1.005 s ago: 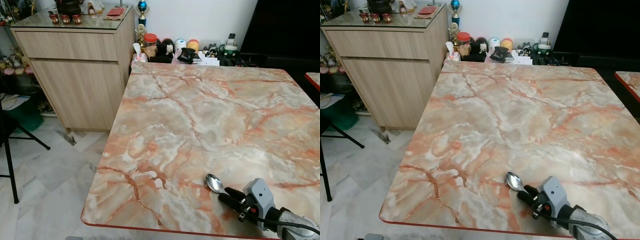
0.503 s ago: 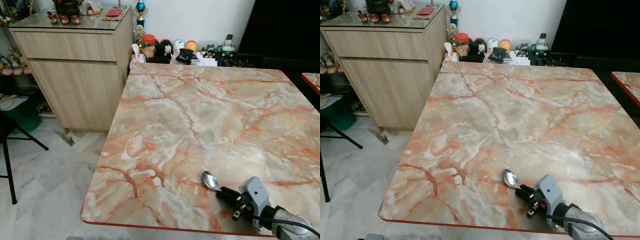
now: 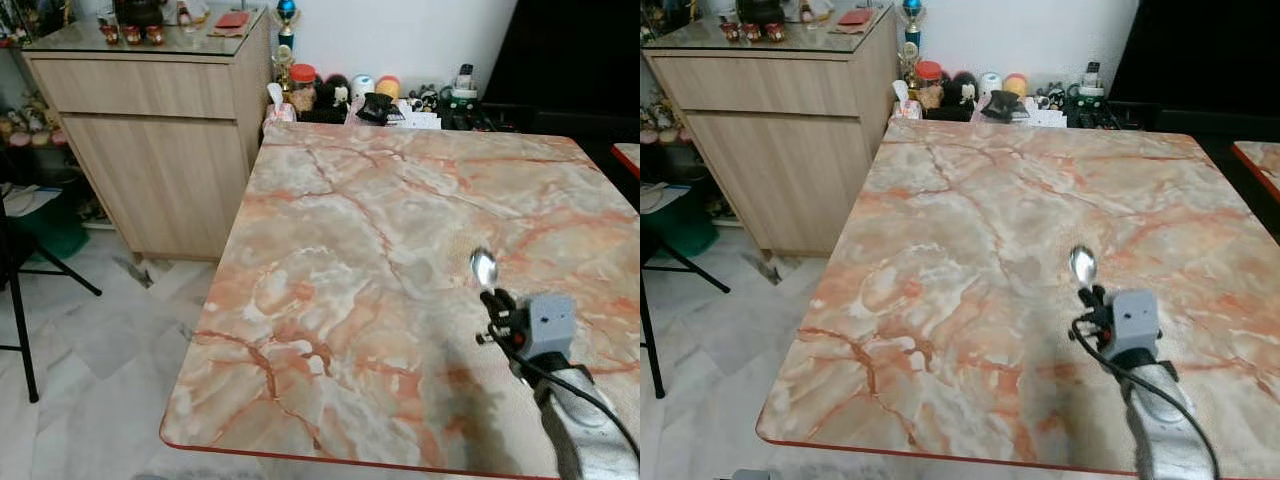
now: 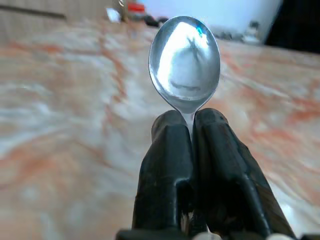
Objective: Setting the table
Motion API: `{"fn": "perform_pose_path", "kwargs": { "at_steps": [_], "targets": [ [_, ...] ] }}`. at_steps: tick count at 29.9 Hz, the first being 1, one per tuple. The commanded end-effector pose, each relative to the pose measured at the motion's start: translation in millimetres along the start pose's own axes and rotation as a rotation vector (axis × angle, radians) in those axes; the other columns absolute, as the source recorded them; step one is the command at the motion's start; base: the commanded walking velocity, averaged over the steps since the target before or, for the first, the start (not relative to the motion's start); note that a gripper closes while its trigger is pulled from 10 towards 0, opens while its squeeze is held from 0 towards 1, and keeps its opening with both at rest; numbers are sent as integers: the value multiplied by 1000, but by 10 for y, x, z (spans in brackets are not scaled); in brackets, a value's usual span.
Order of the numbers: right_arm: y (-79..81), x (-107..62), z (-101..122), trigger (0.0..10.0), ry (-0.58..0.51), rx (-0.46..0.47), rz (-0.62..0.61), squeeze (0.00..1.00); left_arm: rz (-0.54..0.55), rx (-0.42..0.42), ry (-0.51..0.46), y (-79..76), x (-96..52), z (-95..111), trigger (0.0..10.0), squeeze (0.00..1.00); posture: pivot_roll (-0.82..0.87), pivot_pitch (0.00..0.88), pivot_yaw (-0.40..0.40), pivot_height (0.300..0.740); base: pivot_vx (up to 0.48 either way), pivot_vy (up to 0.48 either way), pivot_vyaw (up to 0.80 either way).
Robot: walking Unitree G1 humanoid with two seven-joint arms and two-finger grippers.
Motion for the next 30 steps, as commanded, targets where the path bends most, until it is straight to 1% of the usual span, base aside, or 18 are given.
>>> {"fn": "perform_pose_path", "kwargs": {
  "at_steps": [1,2,4,5,7,9,10,12,16,19,25,27,28,30],
  "targets": [
    [54,-36,103,10000,-60,18,-48,0,17,1,34,49,-25,-88,10000,0,-21,36,-13,740,0,0,0],
    [143,-84,184,10000,-111,42,-81,0,24,2,29,76,-29,-85,10000,0,-23,27,-16,740,0,0,0],
    [179,-137,229,10000,-140,50,-102,0,30,1,24,103,-37,-90,10000,0,-26,20,-16,740,0,0,0],
    [188,-178,234,10000,-155,76,-139,0,31,1,24,117,-42,-96,10000,0,-36,8,-16,740,0,0,0],
    [190,-196,233,10000,-159,92,-156,0,32,2,24,121,-44,-99,10000,0,-36,8,-16,740,0,0,0],
    [230,-257,161,10000,-147,59,-187,0,28,13,24,114,-41,-93,10000,0,-37,0,-16,740,0,0,0],
    [238,-267,126,10000,-131,71,-200,0,25,15,21,106,-37,-81,10000,0,-37,0,-16,740,0,0,0],
    [261,-272,98,10000,-117,83,-216,0,17,13,3,83,-16,-16,10000,0,-36,0,-15,740,0,0,0],
    [294,-242,134,10000,-118,45,-195,0,8,24,-18,48,22,98,10000,0,-49,0,-15,740,0,0,0],
    [270,-249,133,10000,-111,22,-200,0,3,31,-21,25,31,119,10000,0,-68,0,-11,740,0,0,0],
    [119,-261,126,10000,-116,4,-257,0,-6,42,-19,-33,37,114,10000,0,-70,0,-11,740,0,0,0],
    [133,-232,156,10000,-128,8,-250,0,-8,41,-22,-46,38,118,10000,0,-70,0,-14,740,0,0,0],
    [165,-196,186,10000,-141,20,-238,0,-6,37,-24,-51,40,122,10000,0,-70,0,-17,740,0,-240,0],
    [183,-173,196,10000,-141,15,-236,0,-10,38,-26,-65,42,125,10000,0,-69,0,-18,740,0,-274,0]
  ]
}}
Point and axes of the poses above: a point about 5 cm out from each wrist's last joint towards the gripper, its own x axis pointing out of the wrist towards the gripper, its own z axis along the axis of the wrist's last joint, y = z × x, the point moved 1 cm from there along x, pointing out of the wrist towards the gripper, and after that the axes turned 1 degree about x, right-handed, at the moved point
